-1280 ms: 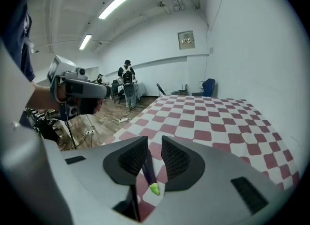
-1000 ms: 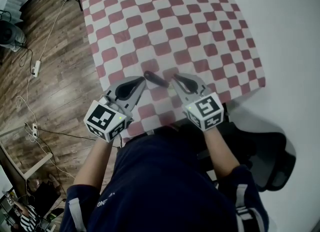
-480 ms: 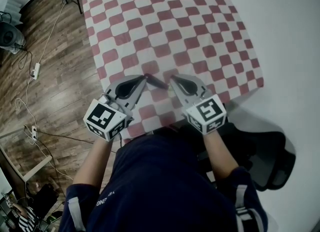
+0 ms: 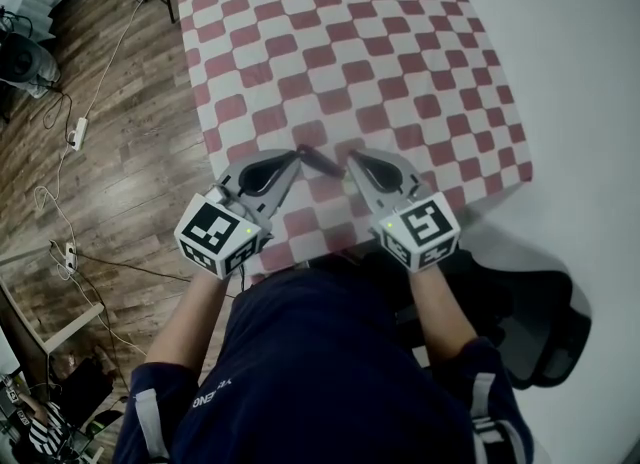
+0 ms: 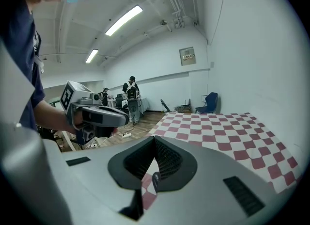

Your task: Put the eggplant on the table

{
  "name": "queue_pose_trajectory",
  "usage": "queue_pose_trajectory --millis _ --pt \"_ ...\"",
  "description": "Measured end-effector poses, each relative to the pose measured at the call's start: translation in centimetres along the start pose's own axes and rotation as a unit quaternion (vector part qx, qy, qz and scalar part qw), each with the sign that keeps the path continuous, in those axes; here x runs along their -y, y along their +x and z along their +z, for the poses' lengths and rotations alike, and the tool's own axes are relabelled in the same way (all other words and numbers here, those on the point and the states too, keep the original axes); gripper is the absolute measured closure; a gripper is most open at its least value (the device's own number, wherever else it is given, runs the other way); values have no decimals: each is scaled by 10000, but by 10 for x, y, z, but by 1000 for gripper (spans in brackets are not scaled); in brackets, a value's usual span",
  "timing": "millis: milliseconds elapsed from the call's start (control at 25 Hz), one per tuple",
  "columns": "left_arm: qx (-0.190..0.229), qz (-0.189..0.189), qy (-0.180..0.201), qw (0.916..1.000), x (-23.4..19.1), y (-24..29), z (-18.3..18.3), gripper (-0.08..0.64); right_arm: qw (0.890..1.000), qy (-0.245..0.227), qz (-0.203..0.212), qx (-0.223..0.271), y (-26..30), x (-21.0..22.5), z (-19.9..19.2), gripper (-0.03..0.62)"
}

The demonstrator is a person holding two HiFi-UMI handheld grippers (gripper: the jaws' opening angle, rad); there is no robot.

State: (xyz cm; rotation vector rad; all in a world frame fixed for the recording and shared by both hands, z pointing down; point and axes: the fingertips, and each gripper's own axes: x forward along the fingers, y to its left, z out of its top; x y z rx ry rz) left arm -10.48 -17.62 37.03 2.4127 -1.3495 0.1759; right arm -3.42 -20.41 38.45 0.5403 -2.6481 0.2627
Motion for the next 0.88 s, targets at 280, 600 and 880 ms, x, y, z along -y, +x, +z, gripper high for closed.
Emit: queue_pose_trajectory --millis 280,600,880 --pt "10 -19 22 10000 1 -2 3 529 10000 -3 -26 -18 0 -1 1 575" --pt "9 -14 59 10000 4 -6 2 529 9999 8 -99 -19 -5 -2 0 577" --pt "42 -5 82 10000 3 -15 3 529 10000 -7 -69 9 -3 -10 1 577"
